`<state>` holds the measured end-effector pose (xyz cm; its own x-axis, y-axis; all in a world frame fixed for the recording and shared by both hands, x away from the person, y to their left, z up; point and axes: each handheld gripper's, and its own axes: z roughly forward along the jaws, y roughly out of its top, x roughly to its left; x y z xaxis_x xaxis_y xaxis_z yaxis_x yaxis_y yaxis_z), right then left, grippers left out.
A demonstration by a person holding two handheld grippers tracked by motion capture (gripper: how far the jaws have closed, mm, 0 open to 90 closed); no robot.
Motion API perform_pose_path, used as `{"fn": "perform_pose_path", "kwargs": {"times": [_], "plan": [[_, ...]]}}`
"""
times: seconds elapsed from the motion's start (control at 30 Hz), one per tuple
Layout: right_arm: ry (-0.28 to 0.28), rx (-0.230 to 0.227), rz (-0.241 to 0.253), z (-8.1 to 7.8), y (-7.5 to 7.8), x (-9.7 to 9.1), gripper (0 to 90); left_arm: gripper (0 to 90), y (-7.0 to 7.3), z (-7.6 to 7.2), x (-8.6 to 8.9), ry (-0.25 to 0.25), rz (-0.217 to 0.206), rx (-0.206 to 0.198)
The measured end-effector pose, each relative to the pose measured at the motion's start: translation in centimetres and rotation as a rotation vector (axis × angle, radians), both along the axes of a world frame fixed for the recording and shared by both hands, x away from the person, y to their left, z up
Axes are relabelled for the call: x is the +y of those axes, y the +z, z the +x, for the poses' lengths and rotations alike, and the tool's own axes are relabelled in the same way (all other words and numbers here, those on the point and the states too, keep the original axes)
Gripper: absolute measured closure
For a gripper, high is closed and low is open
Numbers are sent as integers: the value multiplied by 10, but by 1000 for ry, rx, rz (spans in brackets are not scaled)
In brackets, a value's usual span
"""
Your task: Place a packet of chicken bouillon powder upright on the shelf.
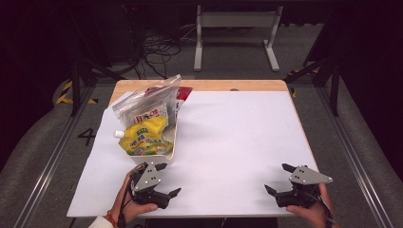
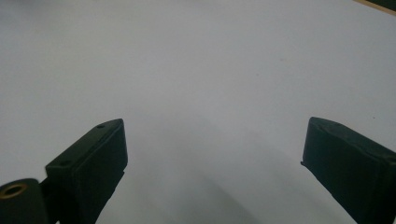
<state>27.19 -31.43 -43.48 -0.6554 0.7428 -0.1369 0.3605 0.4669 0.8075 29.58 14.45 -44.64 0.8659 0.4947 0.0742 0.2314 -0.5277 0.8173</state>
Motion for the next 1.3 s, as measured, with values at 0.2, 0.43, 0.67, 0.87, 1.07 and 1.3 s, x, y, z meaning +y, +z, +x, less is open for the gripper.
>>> {"fn": "perform_pose_path", "kwargs": {"times": [0.2,0.43,0.67,0.87,1.07,1.3], "plan": [[-27,-17,1,-2,-2,-3,55,84,-9,4,-7,-32,67,19],[-49,-27,-8,-8,-3,-4,56,70,-11,7,-12,-48,65,60],[-47,-39,3,-9,-2,-3,64,69,-12,7,-12,-58,68,64],[-15,-34,-3,-8,-5,1,76,70,-11,8,-12,-46,71,57],[-17,-34,-41,-7,-8,3,70,72,-10,7,-11,-42,62,54],[-9,-38,-52,-5,-9,5,75,67,-9,7,-9,-38,54,52]]}}
